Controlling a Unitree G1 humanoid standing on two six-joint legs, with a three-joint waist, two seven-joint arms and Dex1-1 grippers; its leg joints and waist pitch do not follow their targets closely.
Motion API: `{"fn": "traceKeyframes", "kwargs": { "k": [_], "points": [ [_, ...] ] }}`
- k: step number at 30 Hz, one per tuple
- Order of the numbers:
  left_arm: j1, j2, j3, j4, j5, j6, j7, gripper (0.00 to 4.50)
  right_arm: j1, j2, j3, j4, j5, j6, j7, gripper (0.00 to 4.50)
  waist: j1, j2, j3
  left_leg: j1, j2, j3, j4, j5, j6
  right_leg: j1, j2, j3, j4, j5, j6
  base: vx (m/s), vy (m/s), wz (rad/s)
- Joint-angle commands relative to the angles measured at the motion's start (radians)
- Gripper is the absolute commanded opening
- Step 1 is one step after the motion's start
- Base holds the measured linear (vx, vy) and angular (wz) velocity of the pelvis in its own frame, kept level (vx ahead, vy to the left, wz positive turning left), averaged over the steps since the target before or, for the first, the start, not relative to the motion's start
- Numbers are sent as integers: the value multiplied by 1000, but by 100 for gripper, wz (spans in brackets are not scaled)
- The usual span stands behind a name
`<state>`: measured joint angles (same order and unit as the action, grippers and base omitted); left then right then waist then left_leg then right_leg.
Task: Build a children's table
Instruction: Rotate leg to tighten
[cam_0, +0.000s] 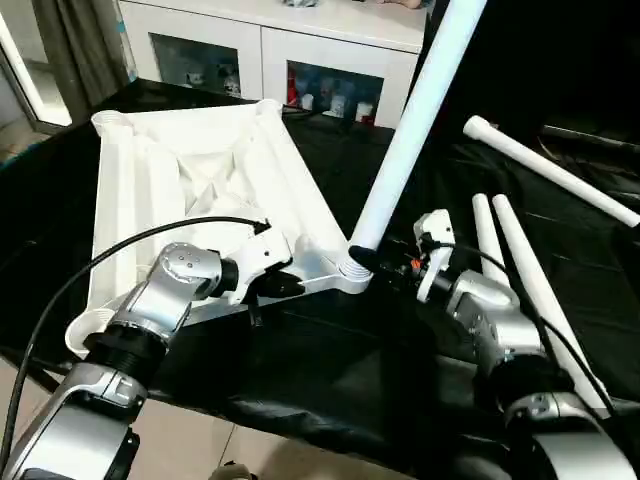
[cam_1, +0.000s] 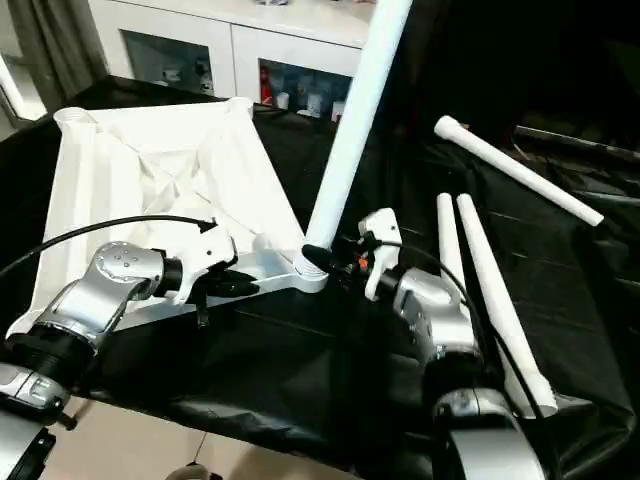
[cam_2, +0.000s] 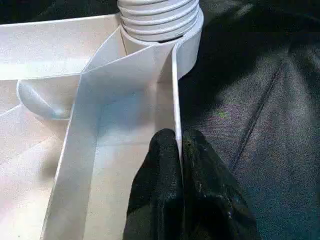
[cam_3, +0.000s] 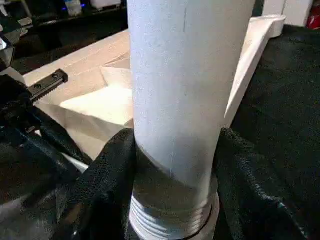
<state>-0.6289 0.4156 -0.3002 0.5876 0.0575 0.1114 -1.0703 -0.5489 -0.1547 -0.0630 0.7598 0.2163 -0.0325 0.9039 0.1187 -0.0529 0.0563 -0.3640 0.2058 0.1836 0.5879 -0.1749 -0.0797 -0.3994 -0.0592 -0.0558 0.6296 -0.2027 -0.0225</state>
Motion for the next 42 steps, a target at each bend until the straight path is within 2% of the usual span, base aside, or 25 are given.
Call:
{"fn": "traceKeyframes", "kwargs": {
  "k": [1,2,8,13,16,17,18,19,20,23,24,25,26,27,28,34,39,42],
  "points": [
    [-42,-7,5,-8,-3,-33,-6,0,44,-10,0,39,-21,27,-19,195,-7,21,-65,18,33,-11,-73,-216,-6,47,-82,50,-73,-91,-224,0,0,0],
    [-45,-5,4,-4,-1,-35,-5,0,56,-9,1,21,-14,27,-22,195,-6,24,-64,17,32,-11,-74,-228,-8,47,-82,50,-77,-111,-220,0,0,0],
    [-50,1,5,8,4,-44,-4,0,81,-22,24,-28,-25,10,-11,195,-7,20,-63,17,33,-13,-76,-238,-9,46,-84,50,-80,-148,-211,0,0,0],
    [-51,-3,6,10,2,-45,-2,0,89,-36,50,-45,-44,11,-1,195,-7,21,-64,16,33,-13,-75,-219,-6,47,-82,49,-76,-115,-213,0,0,0],
    [-53,-4,6,14,3,-47,0,0,81,-46,74,-39,-67,8,5,195,-7,22,-63,16,33,-13,-75,-228,-7,46,-83,49,-78,-131,-213,0,0,0],
    [-52,-4,6,14,2,-48,-1,0,77,-49,85,-39,-73,10,11,195,-8,21,-62,16,33,-13,-75,-230,-8,46,-83,49,-79,-137,-211,0,0,0],
    [-51,-3,6,14,1,-49,-2,0,69,-51,95,-38,-80,15,18,195,-7,11,-62,16,33,-13,-75,-226,-5,47,-84,49,-78,-157,-207,0,0,0],
    [-51,-2,6,14,1,-49,-3,0,59,-53,104,-35,-86,17,24,195,-7,13,-61,15,33,-12,-75,-225,-4,47,-84,50,-79,-164,-205,0,0,0],
    [-50,-1,5,13,2,-49,-4,0,50,-56,112,-33,-90,21,30,195,-9,6,-61,15,33,-11,-74,-219,-1,46,-84,50,-82,-169,-200,0,0,0],
    [-46,2,3,9,3,-49,-9,0,3,-66,140,-4,-105,36,59,195,-9,10,-63,14,33,-12,-73,-203,3,47,-85,49,-78,-157,-202,0,0,0],
    [-46,2,3,9,3,-49,-10,0,2,-66,141,-3,-105,36,59,195,-10,5,-62,12,32,-11,-72,-194,8,48,-84,49,-76,-154,-203,0,0,0],
    [-45,2,3,8,3,-48,-10,0,-7,-68,147,3,-108,41,69,195,-9,7,-62,13,33,-11,-72,-193,9,47,-85,50,-77,-153,-203,0,0,0],
    [-42,3,2,3,2,-46,-14,0,-18,-73,162,15,-117,48,85,195,-11,2,-61,12,33,-10,-72,-195,10,47,-84,49,-78,-157,-201,0,0,0],
    [-42,3,1,2,2,-45,-14,0,-19,-74,163,16,-119,48,86,195,-11,4,-61,12,33,-11,-73,-196,9,47,-85,49,-78,-164,-200,0,0,0],
    [-37,5,-1,-5,0,-43,-22,0,-35,-82,191,32,-140,52,115,195,-12,2,-61,12,33,-11,-71,-195,9,47,-85,48,-77,-170,-200,0,0,0],
    [-29,11,-10,-15,-5,-46,-48,0,-67,-94,245,72,-181,57,180,195,-12,0,-63,12,34,-10,-70,-178,14,46,-84,48,-74,-141,-204,0,0,0],
    [-23,21,-18,-28,-16,-52,-90,0,-80,-102,293,112,-213,55,240,195,-12,-2,-62,14,35,-9,-71,-195,12,45,-83,48,-75,-153,-206,0,0,0],
    [-14,30,-24,-43,-30,-64,-134,0,-86,-100,302,142,-224,48,252,195,-12,0,-62,16,37,-10,-73,-213,3,43,-84,48,-76,-162,-206,0,0,0]
  ]
}}
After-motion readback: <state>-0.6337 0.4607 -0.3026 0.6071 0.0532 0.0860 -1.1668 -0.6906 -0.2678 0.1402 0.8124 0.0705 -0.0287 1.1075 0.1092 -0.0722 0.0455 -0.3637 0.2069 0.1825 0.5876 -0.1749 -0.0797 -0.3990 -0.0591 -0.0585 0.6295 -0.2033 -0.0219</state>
